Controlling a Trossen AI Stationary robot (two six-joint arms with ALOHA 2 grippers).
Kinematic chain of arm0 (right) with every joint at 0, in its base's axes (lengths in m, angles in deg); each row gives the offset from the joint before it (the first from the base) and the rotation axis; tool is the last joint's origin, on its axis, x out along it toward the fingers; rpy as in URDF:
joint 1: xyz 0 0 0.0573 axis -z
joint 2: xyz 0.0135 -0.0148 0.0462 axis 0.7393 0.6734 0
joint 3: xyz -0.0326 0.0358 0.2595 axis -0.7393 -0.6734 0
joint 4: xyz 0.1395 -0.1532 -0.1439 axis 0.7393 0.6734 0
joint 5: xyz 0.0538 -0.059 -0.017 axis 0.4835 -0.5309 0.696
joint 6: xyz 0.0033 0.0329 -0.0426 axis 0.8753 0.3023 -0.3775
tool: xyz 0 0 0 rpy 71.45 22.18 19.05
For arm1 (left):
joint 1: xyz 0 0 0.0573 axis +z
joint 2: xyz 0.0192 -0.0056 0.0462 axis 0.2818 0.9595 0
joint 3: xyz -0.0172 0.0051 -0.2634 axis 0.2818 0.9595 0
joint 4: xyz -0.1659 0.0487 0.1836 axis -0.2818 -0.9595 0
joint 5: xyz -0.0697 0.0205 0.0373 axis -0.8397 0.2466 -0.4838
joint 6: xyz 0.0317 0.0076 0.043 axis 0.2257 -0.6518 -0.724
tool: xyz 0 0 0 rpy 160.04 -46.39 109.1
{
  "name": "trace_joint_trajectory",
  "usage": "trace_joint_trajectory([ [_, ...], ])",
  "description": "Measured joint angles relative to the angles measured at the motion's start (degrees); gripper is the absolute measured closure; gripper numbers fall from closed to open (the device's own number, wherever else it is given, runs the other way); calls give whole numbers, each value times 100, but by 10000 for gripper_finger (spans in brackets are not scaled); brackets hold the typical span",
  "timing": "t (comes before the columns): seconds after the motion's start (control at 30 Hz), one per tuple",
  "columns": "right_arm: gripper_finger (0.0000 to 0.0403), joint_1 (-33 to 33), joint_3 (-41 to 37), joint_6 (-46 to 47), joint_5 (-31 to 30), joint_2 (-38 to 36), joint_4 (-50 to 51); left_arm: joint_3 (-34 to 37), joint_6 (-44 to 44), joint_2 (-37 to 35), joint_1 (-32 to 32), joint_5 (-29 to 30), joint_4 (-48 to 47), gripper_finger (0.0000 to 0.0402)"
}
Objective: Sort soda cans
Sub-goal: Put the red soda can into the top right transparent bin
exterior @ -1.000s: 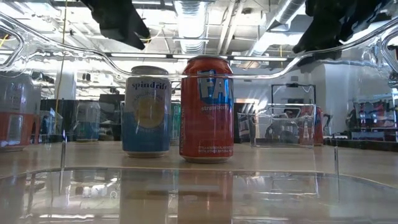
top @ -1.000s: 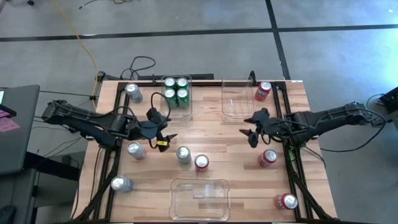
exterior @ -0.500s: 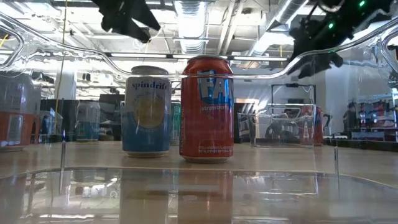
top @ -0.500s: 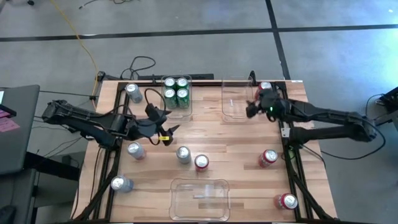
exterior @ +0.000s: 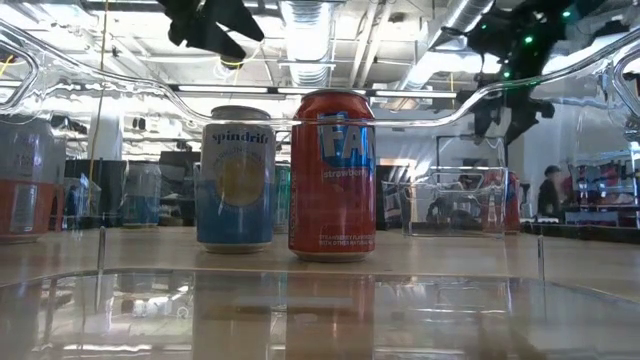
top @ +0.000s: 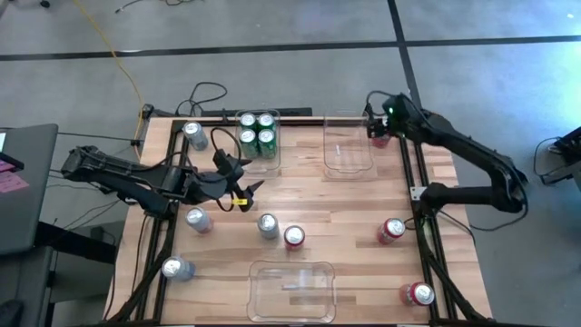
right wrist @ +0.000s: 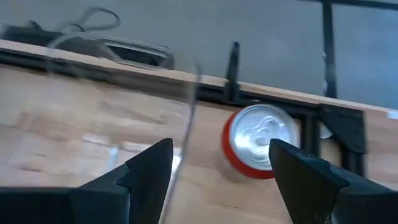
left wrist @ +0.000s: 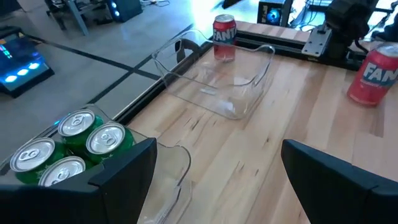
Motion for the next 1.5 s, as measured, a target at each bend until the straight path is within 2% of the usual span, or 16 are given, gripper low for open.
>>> trace_joint_trajectory([
  [0.23,117,436,729,-592,24,701,615,0,6,0,0,19,-280,63],
  [0.33,117,581,831,-802,112,946,691,0,29,0,0,20,-341,63],
  [0.47,117,890,837,-1058,596,1254,717,0,92,0,0,22,-381,63],
  [0.6,117,917,844,-1123,612,1423,701,0,117,0,0,20,-383,63],
  [1.23,117,998,844,-746,751,1475,660,-2,216,0,0,20,-494,63],
  [1.5,117,827,844,-630,750,1388,614,-2,235,0,0,17,-593,63],
])
